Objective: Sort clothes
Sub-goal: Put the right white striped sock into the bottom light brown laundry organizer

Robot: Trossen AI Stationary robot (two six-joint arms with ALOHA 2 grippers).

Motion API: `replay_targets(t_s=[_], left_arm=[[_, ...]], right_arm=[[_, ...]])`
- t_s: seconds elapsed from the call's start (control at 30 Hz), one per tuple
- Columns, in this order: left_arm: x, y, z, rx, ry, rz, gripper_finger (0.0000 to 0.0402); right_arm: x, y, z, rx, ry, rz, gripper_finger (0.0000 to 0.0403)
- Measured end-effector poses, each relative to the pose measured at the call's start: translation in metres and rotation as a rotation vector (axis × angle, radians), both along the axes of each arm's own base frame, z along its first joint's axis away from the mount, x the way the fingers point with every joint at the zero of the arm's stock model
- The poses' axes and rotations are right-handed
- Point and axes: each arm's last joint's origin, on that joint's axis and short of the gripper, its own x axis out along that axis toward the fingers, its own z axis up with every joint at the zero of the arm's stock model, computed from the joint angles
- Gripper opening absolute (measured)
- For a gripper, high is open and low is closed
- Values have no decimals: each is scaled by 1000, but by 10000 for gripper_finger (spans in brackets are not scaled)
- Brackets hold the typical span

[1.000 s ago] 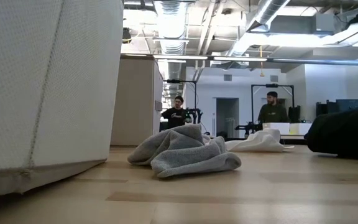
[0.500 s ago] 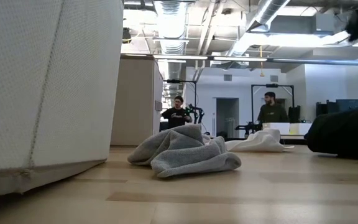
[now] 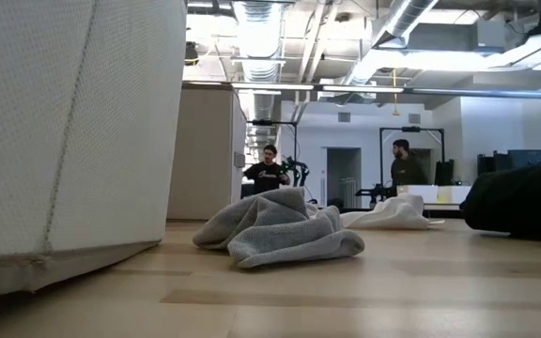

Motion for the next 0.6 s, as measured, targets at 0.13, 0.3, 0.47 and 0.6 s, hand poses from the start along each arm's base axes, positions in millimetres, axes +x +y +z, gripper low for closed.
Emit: replay_targets(t_s=[0.13, 0.3, 0.47, 0.6], left_arm=[[0, 0, 0, 10, -5, -2, 267], [0, 0, 0, 23, -10, -20, 267], [0, 0, 0, 40, -13, -22, 267], [0, -1, -1, 35, -9, -35, 267]], right_arm=[[3, 11, -4, 18, 13, -19, 270], [2, 22, -14, 1, 101, -59, 270], [-1, 27, -23, -79, 196, -119, 270], [2, 33, -29, -107, 214, -126, 269]])
